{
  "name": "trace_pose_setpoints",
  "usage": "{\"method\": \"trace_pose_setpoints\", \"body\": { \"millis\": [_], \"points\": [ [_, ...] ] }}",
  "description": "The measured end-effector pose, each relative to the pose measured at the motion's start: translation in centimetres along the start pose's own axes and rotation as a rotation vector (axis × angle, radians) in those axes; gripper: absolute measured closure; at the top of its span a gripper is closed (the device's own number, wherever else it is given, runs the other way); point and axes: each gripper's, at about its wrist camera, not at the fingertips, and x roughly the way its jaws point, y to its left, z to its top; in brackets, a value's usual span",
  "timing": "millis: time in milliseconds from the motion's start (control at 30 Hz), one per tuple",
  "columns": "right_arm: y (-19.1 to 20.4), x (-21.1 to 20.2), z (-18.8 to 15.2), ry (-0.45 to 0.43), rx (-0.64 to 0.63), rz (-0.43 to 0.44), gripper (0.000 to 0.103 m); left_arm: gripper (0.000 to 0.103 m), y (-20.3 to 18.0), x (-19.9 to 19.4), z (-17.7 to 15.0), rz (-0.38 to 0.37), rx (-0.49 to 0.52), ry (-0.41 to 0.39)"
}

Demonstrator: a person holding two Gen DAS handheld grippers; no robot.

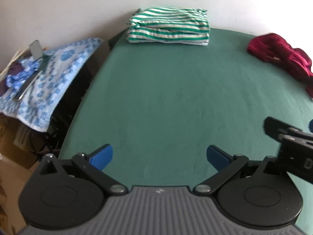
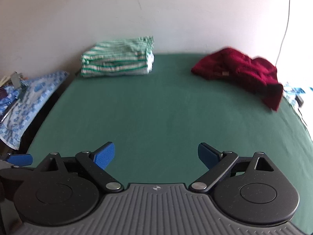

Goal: Fold clothes
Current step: 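Move both grippers toward the crumpled dark red sweater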

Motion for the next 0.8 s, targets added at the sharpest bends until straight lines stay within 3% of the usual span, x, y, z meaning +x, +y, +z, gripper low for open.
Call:
{"method": "trace_pose_setpoints", "body": {
  "millis": [233,333,533,700,800],
  "points": [
    [-2.6,2.9,-2.9,0.041,0.026,0.043,0.010,0.001,1.5,1.8,1.3,0.021,0.069,-0.088],
    [-3.3,3.5,-3.5,0.016,0.025,0.048,0.010,0.001,2.6,2.1,0.7,0.004,0.076,-0.096],
    [-1.5,4.1,-4.5,-0.009,-0.022,-0.011,0.010,0.001,4.6,3.7,-2.2,-0.041,0.088,-0.065],
    [0.2,4.9,-4.4,-0.014,-0.047,-0.075,0.010,0.001,2.1,3.2,-0.6,-0.090,0.115,0.004],
    [0.2,5.0,-4.8,-0.008,-0.023,-0.102,0.010,0.001,2.5,2.2,-0.9,-0.129,0.130,0.004]
  ]
}}
